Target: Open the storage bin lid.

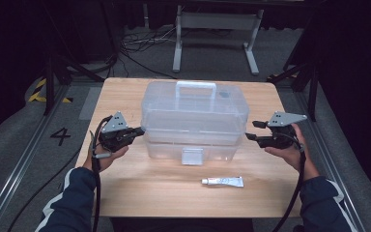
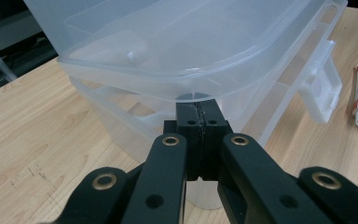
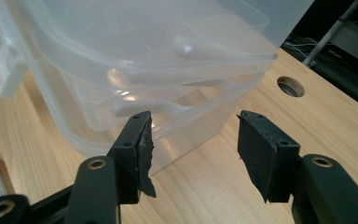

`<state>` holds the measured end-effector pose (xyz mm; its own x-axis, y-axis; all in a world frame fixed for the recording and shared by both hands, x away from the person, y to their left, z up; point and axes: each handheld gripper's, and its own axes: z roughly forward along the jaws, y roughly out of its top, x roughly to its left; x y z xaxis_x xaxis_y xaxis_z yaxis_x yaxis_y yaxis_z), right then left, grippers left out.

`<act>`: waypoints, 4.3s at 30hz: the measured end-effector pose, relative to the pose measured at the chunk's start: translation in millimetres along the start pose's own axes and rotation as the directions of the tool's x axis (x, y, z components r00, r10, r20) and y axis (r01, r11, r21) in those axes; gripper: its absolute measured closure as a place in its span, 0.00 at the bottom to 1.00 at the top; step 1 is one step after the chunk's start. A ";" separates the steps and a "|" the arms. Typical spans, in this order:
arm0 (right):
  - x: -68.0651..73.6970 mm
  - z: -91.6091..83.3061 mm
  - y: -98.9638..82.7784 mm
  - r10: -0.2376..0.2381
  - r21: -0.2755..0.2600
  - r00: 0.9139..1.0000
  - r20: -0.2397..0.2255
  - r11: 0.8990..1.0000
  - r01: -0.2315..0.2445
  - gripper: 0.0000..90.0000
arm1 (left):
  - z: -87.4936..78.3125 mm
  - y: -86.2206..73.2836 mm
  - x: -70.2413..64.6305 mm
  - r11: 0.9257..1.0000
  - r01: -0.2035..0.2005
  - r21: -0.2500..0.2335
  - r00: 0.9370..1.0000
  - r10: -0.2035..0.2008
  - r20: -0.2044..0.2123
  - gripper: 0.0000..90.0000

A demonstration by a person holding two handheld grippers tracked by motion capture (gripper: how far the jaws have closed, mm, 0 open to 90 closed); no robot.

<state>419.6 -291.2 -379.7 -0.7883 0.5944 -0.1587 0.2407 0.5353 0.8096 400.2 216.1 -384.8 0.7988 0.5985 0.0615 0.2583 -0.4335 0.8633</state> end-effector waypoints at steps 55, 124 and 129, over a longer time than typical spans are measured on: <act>22.3 -3.4 16.2 -0.037 -0.244 0.982 0.188 0.966 0.083 0.68 | -1.4 -11.1 -10.6 0.997 -0.037 0.064 0.999 0.035 0.036 0.83; 11.4 10.3 75.9 0.018 -0.261 0.873 0.488 0.957 0.126 0.90 | 12.2 -6.5 -27.3 0.993 -0.114 0.038 0.991 0.111 0.070 0.75; 9.4 11.1 79.5 0.022 -0.256 0.871 0.491 0.959 0.121 0.90 | 22.6 -0.2 -31.6 0.985 -0.156 0.080 0.983 0.146 0.111 0.77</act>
<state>437.6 -236.4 -323.1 -0.4035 0.8239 -0.3979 -0.0094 0.4311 0.9022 387.2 182.0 -398.3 0.8832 0.4503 0.1315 0.1734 -0.5740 0.8003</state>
